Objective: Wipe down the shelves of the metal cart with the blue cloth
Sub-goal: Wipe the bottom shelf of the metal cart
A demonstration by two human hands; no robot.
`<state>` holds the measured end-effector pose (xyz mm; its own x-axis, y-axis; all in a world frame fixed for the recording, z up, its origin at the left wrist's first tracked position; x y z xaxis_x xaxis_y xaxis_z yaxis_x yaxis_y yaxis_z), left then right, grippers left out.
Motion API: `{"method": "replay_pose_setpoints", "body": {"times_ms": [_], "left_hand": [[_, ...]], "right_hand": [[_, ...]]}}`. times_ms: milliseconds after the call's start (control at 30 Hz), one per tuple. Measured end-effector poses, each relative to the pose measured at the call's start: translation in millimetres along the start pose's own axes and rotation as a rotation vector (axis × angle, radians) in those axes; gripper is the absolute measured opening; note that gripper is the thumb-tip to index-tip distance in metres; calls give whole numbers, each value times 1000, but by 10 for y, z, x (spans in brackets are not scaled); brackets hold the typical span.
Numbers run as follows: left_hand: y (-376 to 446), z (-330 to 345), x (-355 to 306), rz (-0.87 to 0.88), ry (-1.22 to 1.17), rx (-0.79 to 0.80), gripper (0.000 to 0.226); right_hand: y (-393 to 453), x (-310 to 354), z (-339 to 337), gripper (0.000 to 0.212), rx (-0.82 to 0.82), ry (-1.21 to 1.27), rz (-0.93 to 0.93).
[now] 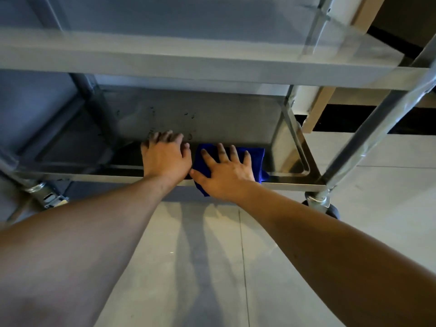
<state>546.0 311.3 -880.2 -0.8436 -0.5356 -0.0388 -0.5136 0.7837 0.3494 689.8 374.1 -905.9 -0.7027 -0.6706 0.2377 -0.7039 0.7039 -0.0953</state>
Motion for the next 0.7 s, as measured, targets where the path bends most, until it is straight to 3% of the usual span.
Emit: {"method": "replay_pose_setpoints", "body": {"times_ms": [267,700], "left_hand": [[-26,10,671,-112,87,32,41],[201,117,838,-64,-95,-59,44]], "right_hand": [[383,528,123,80,24,9,-68],[1528,379,-58,77,-37,14,33]]}}
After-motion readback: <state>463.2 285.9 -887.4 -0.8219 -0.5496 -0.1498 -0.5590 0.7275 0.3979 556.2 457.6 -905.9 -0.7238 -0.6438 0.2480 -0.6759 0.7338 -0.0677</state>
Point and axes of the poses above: each hand's wrist, its own y-axis towards the middle knuckle, its own z-axis out of the palm, x = y × z, the point moved 4 cm from there along y, towards the middle knuckle, and after that the axes turned 10 degrees about y, right-handed, at the moved point
